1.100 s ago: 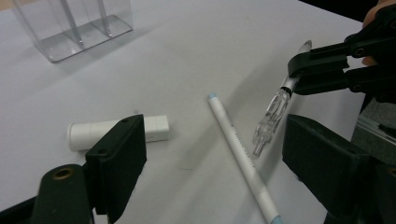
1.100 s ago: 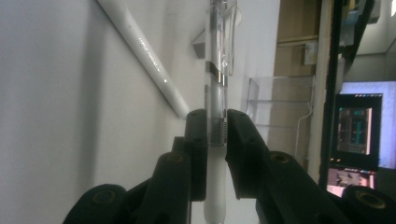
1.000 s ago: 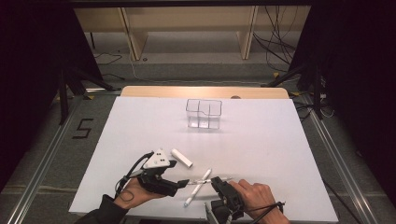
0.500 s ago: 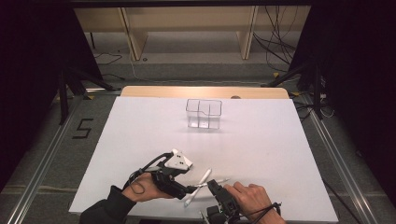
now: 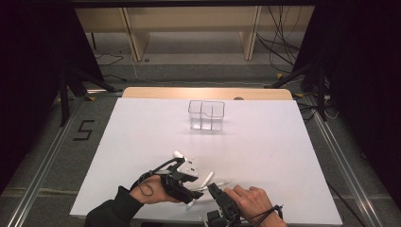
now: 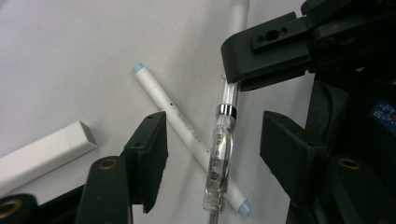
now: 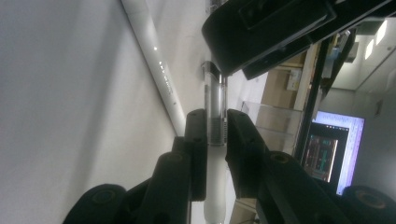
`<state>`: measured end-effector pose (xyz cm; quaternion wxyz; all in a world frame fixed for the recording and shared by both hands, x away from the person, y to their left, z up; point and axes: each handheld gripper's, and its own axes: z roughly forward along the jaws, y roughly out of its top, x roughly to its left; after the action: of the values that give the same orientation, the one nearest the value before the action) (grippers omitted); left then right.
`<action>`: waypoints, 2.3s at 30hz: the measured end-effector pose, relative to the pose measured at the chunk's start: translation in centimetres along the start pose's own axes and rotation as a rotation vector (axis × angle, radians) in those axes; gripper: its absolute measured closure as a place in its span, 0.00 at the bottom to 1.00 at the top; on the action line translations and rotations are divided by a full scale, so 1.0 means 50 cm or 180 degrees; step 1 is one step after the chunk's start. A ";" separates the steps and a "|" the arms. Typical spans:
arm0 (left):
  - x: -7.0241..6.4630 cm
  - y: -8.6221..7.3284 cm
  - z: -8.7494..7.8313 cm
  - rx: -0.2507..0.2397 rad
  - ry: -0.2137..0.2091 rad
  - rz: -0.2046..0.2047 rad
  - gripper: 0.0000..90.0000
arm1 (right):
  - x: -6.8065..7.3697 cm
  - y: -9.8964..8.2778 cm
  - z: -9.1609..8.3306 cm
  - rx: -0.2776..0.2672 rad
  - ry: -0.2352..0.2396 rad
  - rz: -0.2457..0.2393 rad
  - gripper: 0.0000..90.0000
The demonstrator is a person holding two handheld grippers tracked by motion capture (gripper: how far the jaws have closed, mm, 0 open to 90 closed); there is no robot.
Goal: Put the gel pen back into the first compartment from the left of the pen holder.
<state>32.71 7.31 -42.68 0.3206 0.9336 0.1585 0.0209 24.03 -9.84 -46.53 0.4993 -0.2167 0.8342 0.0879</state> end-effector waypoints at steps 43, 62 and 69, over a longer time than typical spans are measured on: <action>-0.009 0.034 0.046 0.0518 -0.0214 0.0381 0.85 | 0.017 0.012 0.002 -0.0078 0.0025 -0.0193 0.89; 0.029 0.023 0.022 0.0468 -0.0011 0.0110 0.87 | -0.002 -0.019 -0.020 -0.0084 -0.0192 0.0485 0.53; 0.060 0.016 0.000 0.0250 0.0212 -0.0166 0.87 | -0.006 -0.047 -0.019 -0.0193 -0.0159 0.1080 0.49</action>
<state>35.80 7.62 -42.38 0.2788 0.9398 0.1941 0.0374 24.47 -12.16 -45.63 0.4912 -0.0855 0.8431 0.2014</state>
